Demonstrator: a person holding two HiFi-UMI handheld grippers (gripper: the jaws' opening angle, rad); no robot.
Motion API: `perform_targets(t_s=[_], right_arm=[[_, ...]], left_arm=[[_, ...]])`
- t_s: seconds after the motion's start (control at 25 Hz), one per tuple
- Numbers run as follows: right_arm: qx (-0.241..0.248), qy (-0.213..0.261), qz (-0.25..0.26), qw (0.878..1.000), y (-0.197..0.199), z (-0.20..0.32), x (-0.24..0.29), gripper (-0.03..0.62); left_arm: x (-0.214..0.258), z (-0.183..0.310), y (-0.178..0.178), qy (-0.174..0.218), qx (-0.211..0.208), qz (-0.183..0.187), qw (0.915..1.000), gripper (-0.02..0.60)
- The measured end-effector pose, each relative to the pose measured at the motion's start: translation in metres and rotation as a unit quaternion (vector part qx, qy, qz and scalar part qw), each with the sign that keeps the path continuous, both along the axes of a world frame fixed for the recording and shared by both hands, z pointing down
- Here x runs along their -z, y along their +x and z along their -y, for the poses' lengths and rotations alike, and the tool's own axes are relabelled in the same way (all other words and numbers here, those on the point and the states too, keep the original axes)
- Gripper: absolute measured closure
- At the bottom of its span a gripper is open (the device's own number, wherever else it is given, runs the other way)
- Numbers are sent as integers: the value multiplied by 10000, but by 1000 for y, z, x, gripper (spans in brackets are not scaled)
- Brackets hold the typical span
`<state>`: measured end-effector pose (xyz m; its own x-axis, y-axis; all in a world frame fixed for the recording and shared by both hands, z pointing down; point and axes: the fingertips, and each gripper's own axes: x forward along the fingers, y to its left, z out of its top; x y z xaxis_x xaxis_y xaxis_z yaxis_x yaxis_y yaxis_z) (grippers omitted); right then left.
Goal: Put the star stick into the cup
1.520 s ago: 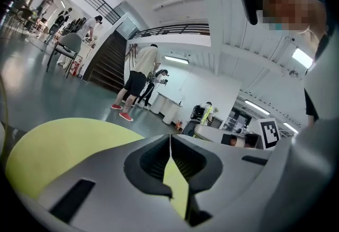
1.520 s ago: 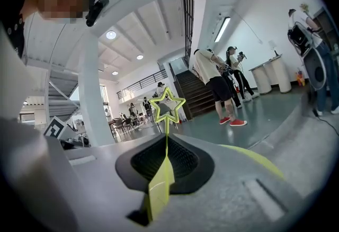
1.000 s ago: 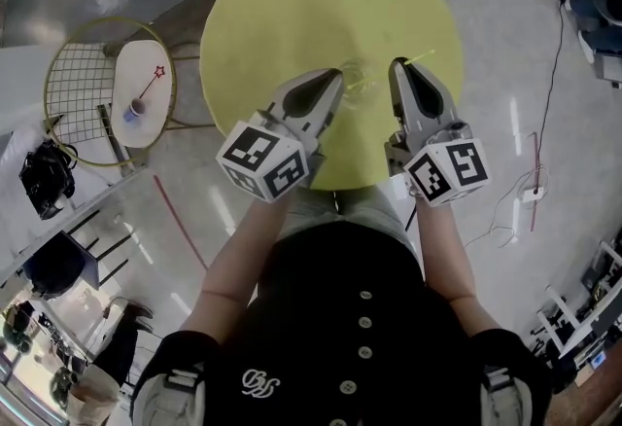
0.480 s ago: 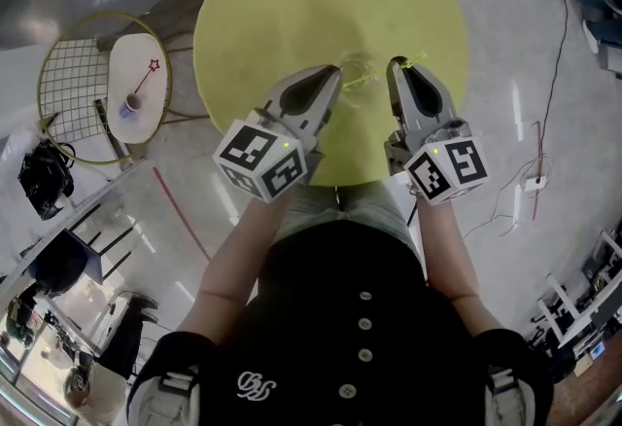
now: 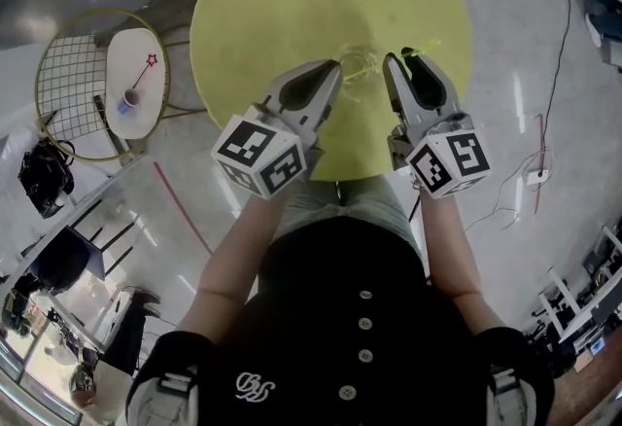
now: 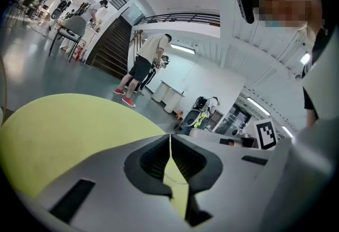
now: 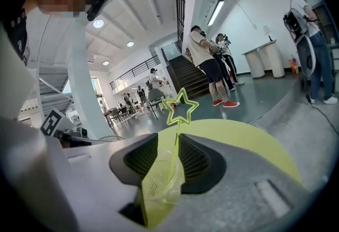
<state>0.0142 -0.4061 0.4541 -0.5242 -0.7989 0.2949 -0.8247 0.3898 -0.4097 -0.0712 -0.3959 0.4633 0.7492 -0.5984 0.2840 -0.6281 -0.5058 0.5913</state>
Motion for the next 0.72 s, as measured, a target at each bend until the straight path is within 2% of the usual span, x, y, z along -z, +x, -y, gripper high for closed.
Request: perform_targets(t_s=[0.24,0.56,0.72], right_arm=[[-27,-151,-58,9999,-1,0,-13,439],[-124,-122,-87,9998,5,-11,-11,424],[5,7,32,10000,1,-21,1,424]], left_arm=[[-6,-4,-2,-36,21,-1,10000,565],[0,-10,-2,39,72,-9,10000,565],[5,-18,1,116,62,11,9999,565]])
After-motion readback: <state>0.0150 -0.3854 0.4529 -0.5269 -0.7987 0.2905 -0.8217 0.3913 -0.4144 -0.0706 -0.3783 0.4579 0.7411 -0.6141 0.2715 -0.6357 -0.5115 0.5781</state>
